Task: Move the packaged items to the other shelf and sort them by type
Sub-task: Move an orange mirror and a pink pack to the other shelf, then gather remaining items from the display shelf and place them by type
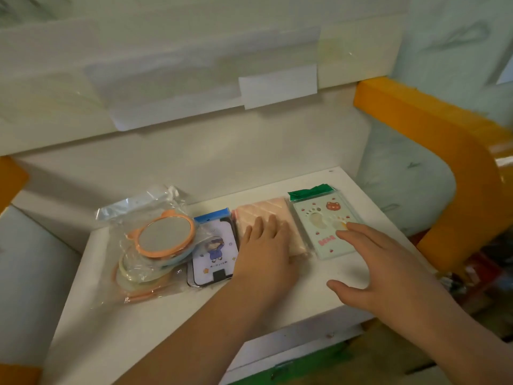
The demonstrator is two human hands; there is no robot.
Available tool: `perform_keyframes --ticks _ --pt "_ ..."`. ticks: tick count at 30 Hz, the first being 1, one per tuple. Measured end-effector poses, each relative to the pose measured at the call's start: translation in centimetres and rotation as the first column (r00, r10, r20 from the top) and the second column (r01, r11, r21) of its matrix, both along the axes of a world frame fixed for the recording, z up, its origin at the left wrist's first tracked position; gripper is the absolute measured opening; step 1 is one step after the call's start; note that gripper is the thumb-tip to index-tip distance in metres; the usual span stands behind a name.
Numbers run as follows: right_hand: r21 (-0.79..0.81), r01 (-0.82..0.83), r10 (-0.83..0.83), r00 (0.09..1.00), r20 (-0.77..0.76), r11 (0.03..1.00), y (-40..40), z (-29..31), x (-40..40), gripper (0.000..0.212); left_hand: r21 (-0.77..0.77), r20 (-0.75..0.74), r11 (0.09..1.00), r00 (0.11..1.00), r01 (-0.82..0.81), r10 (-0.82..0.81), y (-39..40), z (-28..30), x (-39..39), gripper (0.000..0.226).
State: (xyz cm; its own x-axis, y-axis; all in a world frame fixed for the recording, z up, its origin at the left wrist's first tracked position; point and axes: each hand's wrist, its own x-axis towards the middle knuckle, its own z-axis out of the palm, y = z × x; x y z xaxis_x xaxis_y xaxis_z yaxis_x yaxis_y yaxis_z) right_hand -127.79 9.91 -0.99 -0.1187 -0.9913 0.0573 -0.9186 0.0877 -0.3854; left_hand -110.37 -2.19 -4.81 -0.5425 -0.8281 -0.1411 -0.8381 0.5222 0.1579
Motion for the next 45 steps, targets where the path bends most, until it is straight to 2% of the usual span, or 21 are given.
perform_keyframes --ticks 4,8,11,14,19,22,24,28,31,34,38,42,45 --pt "0.008 -0.001 0.001 1.0 0.022 1.0 0.0 -0.1 -0.1 0.088 -0.014 0.029 1.0 0.999 -0.026 0.026 0.3 -0.1 0.0 0.072" --pt "0.005 -0.021 0.021 0.999 0.034 1.0 -0.1 0.0 0.6 0.088 -0.02 -0.05 0.999 0.998 -0.031 0.03 1.1 0.9 0.8 0.073" --pt "0.016 -0.055 0.055 0.998 -0.01 0.998 -0.4 0.6 1.9 0.086 -0.11 -0.116 0.993 0.993 -0.031 0.018 2.0 2.2 2.8 0.06" --pt "-0.015 -0.102 0.101 0.993 -0.059 0.995 -1.4 1.5 3.6 0.082 -0.199 -0.161 0.974 0.984 -0.11 0.078 2.8 3.5 6.1 0.053" --pt "-0.103 -0.197 0.196 0.98 -0.012 0.975 -4.2 3.2 8.2 0.073 -0.342 -0.23 0.892 0.947 -0.295 0.225 4.6 6.4 13.1 0.058" --pt "-0.155 -0.322 0.328 0.945 0.013 0.934 -6.3 4.0 12.5 0.06 -0.42 -0.219 0.832 0.93 -0.362 0.294 6.8 8.8 17.8 0.059" --pt "-0.177 -0.382 0.395 0.918 0.045 0.907 -6.9 4.3 16.0 0.067 -0.465 -0.201 0.78 0.908 -0.419 0.368 8.5 10.4 21.4 0.059" --pt "-0.224 -0.483 0.508 0.858 0.069 0.846 -5.9 5.4 23.4 0.066 -0.547 -0.357 0.641 0.843 -0.538 0.402 12.2 12.5 29.3 0.054" --pt "-0.21 -0.558 0.581 0.811 0.064 0.803 -4.3 6.4 28.9 0.064 -0.52 -0.398 0.588 0.785 -0.62 0.476 15.1 12.1 35.3 0.056" --pt "-0.22 -0.587 0.607 0.794 0.031 0.779 -2.5 6.9 33.9 0.064 -0.41 -0.355 0.591 0.718 -0.695 0.598 16.9 10.5 41.0 0.064" --pt "-0.223 -0.585 0.608 0.793 0.045 0.78 0.5 7.7 40.3 0.063 -0.311 -0.343 0.649 0.719 -0.694 0.605 18.4 8.5 48.5 0.066" --pt "-0.261 -0.558 0.584 0.811 0.029 0.788 3.4 8.6 46.1 0.068 -0.295 -0.399 0.678 0.732 -0.673 0.553 19.9 7.5 55.1 0.059" --pt "-0.284 -0.529 0.559 0.828 0.034 0.8 4.4 8.2 50.8 0.065 -0.276 -0.379 0.712 0.754 -0.645 0.537 20.0 6.7 59.4 0.059"
